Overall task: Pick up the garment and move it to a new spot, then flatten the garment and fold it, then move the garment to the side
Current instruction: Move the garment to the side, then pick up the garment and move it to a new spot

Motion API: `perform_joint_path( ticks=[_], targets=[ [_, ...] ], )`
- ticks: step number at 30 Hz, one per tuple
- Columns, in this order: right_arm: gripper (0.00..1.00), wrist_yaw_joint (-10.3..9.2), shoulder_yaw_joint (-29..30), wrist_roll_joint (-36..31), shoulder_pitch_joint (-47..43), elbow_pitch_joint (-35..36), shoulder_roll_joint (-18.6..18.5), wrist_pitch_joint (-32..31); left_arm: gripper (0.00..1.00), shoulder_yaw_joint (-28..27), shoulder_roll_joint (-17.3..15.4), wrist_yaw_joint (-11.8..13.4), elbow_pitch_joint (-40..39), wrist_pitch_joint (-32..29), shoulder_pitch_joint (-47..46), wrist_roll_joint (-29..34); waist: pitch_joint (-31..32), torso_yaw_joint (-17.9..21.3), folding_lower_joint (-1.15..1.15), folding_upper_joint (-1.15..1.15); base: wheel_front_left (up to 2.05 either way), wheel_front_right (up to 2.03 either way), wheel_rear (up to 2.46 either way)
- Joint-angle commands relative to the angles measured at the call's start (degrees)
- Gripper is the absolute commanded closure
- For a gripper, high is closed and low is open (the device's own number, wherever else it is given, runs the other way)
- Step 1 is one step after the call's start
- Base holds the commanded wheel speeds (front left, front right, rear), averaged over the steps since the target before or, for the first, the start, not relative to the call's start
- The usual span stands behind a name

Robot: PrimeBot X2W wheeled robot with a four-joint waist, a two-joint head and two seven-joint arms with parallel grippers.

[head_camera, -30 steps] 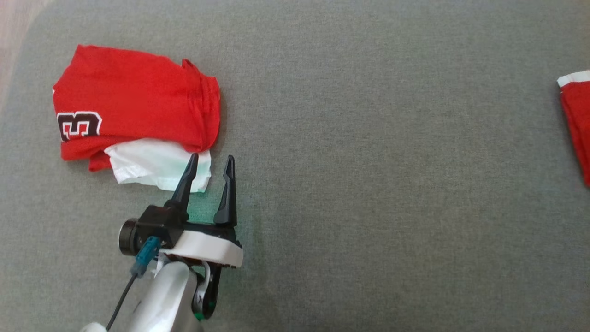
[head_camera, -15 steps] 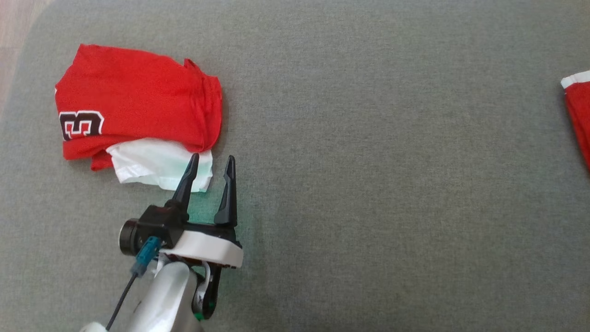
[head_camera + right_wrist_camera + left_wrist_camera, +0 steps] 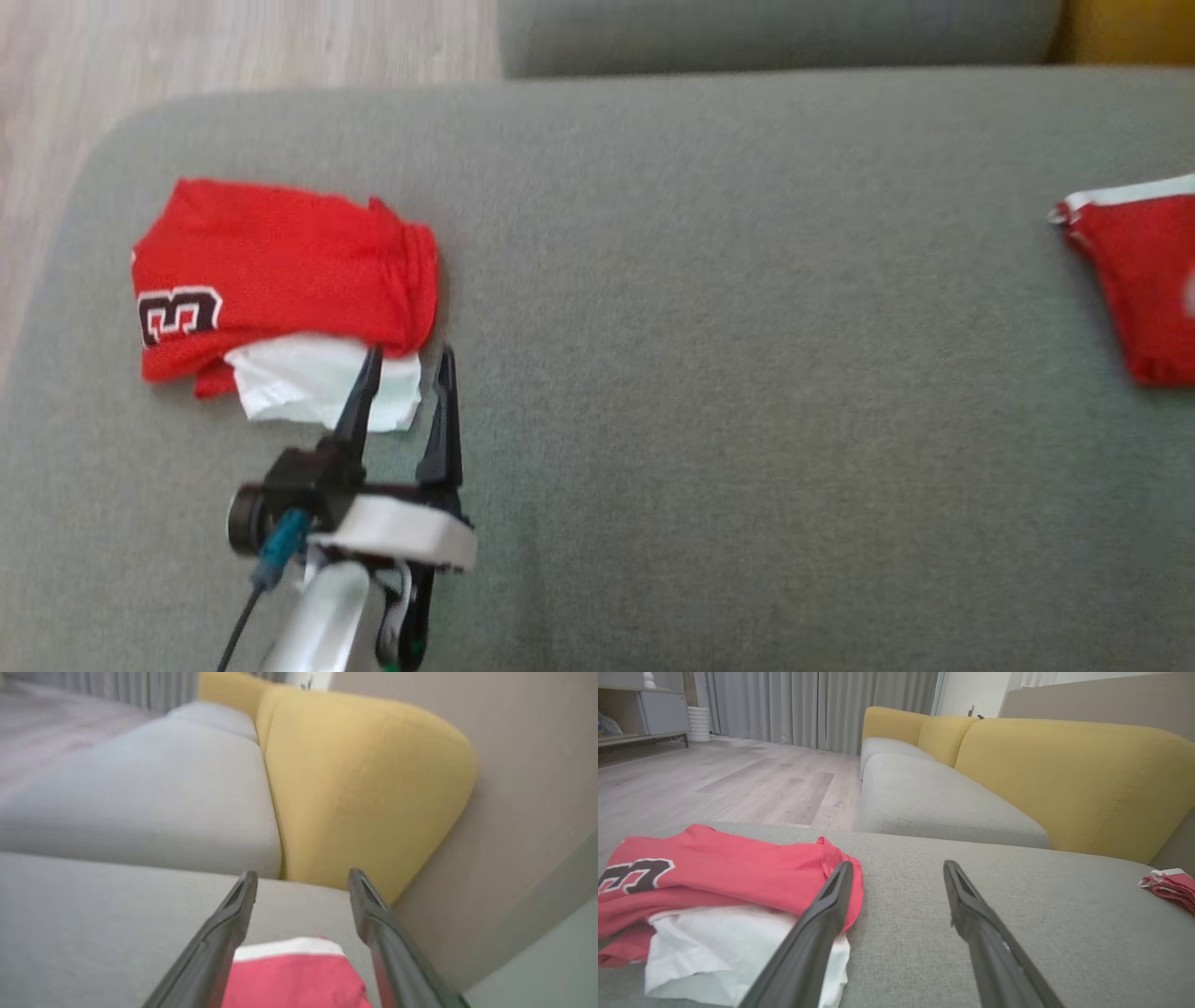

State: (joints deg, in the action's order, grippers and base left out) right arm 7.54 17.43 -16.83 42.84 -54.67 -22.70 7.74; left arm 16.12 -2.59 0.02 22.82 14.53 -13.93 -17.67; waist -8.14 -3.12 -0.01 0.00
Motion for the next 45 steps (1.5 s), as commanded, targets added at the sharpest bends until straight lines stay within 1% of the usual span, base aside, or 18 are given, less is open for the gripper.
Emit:
perform_joint_path(
  ticks=[1, 5, 8, 11, 14, 18, 22, 26, 30, 38, 40, 44, 45],
  targets=[
    [0.00, -0.05, -1.42, 1.09, 0.76, 3.77, 1.73, 1.25, 0.00, -2.58, -0.29, 0.13, -1.97, 0.47, 0.13, 0.31, 3.20, 1.52, 0.01, 0.00, 0.00, 0.00, 0.00],
    [0.00, -0.05, -2.71, 4.48, -0.72, 10.59, 9.43, 2.03, 0.00, -3.16, -0.29, 0.11, -2.47, 0.47, 1.81, 0.54, 5.98, 2.37, 0.01, 0.00, 0.00, 0.00, 0.00],
    [0.00, -0.05, -5.28, 6.72, -3.33, 16.12, 14.28, 1.83, 0.00, -3.34, -0.29, 0.09, -2.78, 0.47, 2.72, 0.68, 7.37, 2.68, 0.01, 0.00, 0.00, 0.00, 0.00],
    [0.00, -0.05, -7.61, 10.58, -6.85, 21.56, 17.17, 1.74, 0.00, -3.56, -0.29, -0.02, -2.98, 0.47, 3.42, 0.85, 8.10, 2.81, 0.01, 0.00, 0.00, 0.00, 0.00],
    [0.00, -0.05, -10.13, 14.95, -11.65, 26.53, 18.93, 2.29, 0.00, -3.56, -0.29, -0.08, -3.27, 0.47, 4.22, 0.89, 8.56, 2.66, 0.01, 0.00, 0.00, 0.00, 0.00],
    [0.00, -0.05, -11.77, 20.32, -19.62, 30.73, 19.73, 4.19, 0.00, -3.34, -0.29, 0.03, -3.29, 0.47, 5.42, 0.27, 8.87, 2.10, 0.01, 0.00, 0.00, 0.00, 0.00],
    [0.00, -0.05, -14.97, 25.93, -28.26, 31.50, 19.80, 6.28, 0.00, -3.24, -0.29, 0.14, -3.07, 0.47, 6.67, -0.12, 9.16, 1.74, 0.01, 0.00, 0.00, 0.00, 0.00],
    [0.00, -0.05, -16.76, 27.37, -34.34, 31.61, 19.81, 7.07, 0.00, -3.53, -0.29, 0.31, -3.27, 0.47, 7.99, -0.17, 9.31, 1.87, 0.01, 0.00, 0.00, 0.00, 0.00],
    [0.00, -0.05, -17.38, 27.35, -36.49, 32.76, 19.81, 7.22, 0.00, -4.05, -0.29, 0.43, -3.63, 0.47, 8.82, -0.22, 9.44, 2.14, 0.01, 0.00, 0.00, 0.00, 0.00],
    [0.00, -0.05, -17.33, 27.29, -36.80, 34.68, 19.82, 7.25, 0.00, -4.02, -0.29, 0.57, -4.08, 0.47, 8.88, -0.33, 9.56, 1.98, 0.01, 0.00, 0.00, 0.00, 0.00],
    [0.00, -0.05, -17.63, 27.49, -37.17, 34.94, 19.82, 7.25, 0.00, -3.58, -0.29, 0.46, -3.99, 0.47, 8.66, -0.37, 9.60, 1.43, 0.01, 0.00, 0.00, 0.00, 0.00],
    [0.00, -0.05, -18.32, 27.42, -38.27, 35.50, 19.82, 7.25, 0.00, -2.93, -0.29, 0.56, -4.02, 0.47, 8.24, -0.16, 9.88, -0.88, 0.01, 0.00, 0.00, 0.00, 0.00],
    [0.00, -0.05, -18.32, 27.42, -38.27, 35.50, 19.82, 7.25, 0.00, -2.93, -0.29, 0.56, -4.02, 0.47, 8.24, -0.16, 9.88, -0.88, 0.01, 0.00, 0.00, 0.00, 0.00]
  ],
)
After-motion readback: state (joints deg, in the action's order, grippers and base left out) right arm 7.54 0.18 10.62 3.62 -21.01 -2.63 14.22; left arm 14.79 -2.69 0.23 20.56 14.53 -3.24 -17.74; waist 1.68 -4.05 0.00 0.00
